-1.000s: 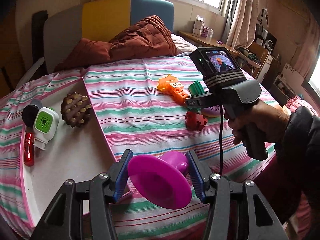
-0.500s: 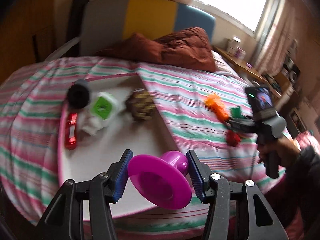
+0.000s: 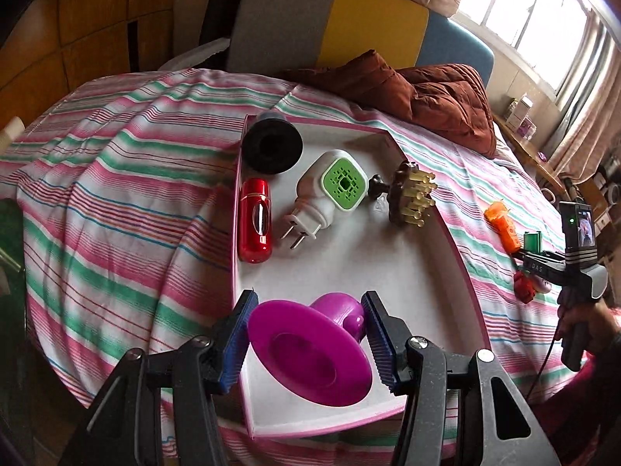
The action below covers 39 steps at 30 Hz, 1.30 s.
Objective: Organize rigid objects
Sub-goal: 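Hold the magenta cup in the left gripper while the right grasps the green cup, then lower the magenta cup into the tray and open the left gripper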
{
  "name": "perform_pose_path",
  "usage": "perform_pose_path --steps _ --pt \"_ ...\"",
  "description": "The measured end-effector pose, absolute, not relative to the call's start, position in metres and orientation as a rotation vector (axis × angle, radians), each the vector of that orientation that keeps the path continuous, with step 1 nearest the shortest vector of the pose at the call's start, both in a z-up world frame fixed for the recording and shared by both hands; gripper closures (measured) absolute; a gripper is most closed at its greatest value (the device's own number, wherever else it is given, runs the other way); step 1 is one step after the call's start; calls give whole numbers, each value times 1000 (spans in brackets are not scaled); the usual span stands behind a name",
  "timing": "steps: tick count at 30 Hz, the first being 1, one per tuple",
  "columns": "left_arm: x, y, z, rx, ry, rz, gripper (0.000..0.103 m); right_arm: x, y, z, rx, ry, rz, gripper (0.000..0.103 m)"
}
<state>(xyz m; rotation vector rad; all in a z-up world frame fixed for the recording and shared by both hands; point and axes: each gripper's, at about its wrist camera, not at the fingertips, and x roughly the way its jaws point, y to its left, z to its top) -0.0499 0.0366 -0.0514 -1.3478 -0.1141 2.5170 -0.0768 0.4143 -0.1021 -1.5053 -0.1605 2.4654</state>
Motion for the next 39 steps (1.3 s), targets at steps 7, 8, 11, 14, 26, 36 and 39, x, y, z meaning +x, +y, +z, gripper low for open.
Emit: perform_pose_path --steps 7,8,11,14,26,36,39 --pt "-67 42 -60 -1373 -69 2521 47 -77 413 -102 -1505 -169 2464 73" --pt "-68 43 -61 -1371 -61 2524 47 -77 413 -102 -1505 -170 2464 73" --pt "-73 45 -64 -1365 -37 2533 47 -77 413 -103 -1505 -173 2464 73" --pt "-73 46 -65 -1353 -14 2555 47 -78 413 -102 -1504 -178 2463 73" --pt "-60 52 -54 -1290 118 2652 43 -79 413 -103 -1503 -192 2462 73" --pt "-50 50 -49 -1283 147 2694 42 -79 414 -103 -1501 -196 2462 73" --pt "-48 49 -48 -1285 136 2693 42 -79 414 -103 -1501 -199 2462 73"
